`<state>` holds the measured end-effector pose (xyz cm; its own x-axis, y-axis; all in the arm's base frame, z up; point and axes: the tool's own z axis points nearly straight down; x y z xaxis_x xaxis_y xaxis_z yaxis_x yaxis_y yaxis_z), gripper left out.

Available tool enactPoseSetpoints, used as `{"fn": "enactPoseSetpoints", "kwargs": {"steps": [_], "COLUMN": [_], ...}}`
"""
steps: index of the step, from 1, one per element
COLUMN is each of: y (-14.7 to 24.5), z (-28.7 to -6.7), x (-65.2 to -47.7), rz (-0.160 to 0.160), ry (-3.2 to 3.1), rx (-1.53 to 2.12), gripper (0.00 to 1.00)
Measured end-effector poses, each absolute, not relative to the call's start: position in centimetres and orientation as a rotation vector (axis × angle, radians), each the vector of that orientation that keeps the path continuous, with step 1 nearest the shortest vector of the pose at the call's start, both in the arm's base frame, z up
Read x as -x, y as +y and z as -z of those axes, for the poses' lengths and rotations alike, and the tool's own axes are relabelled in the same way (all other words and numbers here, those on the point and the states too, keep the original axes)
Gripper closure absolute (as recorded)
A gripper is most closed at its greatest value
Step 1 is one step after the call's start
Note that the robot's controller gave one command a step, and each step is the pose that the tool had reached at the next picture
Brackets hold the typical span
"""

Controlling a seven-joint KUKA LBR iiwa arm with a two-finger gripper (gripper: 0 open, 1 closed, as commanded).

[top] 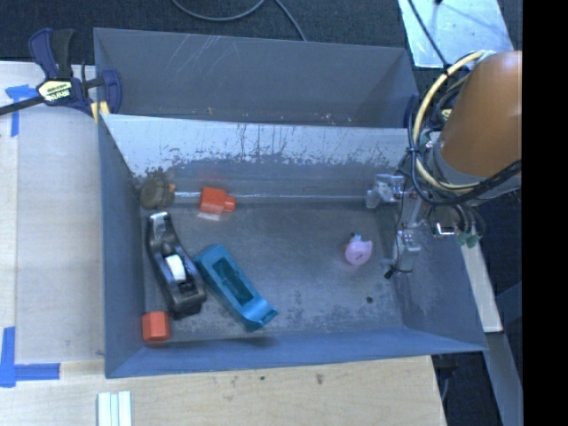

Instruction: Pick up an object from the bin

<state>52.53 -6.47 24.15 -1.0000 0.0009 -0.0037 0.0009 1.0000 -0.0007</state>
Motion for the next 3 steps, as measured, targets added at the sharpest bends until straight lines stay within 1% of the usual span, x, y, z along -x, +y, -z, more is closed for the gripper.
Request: {"fn": "enactPoseSetpoints", "kwargs": {"steps": [1, 2, 3], "y": [-5.6, -4.9, -5.8], "z": [-23.2, -22.8, -20.7], "x": [-53.4, -54.1, -52.6], "rz": [0.002, -0.001, 0.002], "ry": [3.137, 3.133, 3.128], "rx": [-0.121, -0.189, -0.166], "gripper": [0.00, 0.00, 0.00]}}
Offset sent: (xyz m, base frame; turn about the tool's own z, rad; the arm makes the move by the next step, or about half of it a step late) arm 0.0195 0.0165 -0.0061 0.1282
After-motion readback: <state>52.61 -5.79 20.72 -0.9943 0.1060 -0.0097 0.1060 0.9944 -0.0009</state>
